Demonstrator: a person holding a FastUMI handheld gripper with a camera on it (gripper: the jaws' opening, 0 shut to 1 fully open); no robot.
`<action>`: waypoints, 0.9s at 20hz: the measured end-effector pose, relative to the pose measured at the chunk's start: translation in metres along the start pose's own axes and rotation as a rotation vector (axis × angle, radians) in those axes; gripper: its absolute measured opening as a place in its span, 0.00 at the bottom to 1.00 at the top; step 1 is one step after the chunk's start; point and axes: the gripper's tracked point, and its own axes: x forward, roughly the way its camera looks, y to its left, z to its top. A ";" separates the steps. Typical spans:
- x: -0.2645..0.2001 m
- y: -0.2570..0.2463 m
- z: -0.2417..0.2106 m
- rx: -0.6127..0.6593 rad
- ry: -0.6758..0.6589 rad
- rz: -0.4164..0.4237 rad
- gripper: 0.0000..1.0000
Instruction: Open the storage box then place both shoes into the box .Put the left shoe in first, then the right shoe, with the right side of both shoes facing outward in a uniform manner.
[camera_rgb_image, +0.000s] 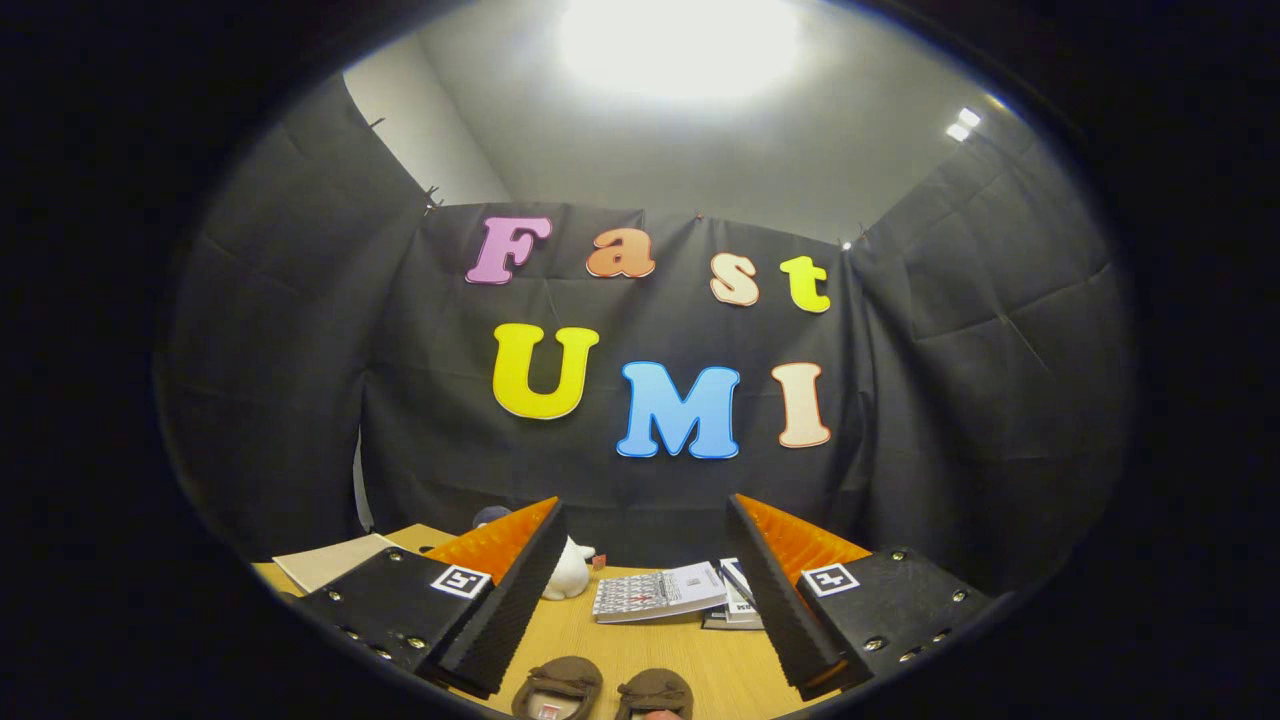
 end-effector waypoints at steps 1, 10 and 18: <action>-0.002 0.001 -0.003 0.000 0.002 0.006 0.98; -0.014 0.046 -0.033 0.131 0.081 0.138 0.98; -0.012 0.096 -0.080 0.397 0.266 0.233 0.99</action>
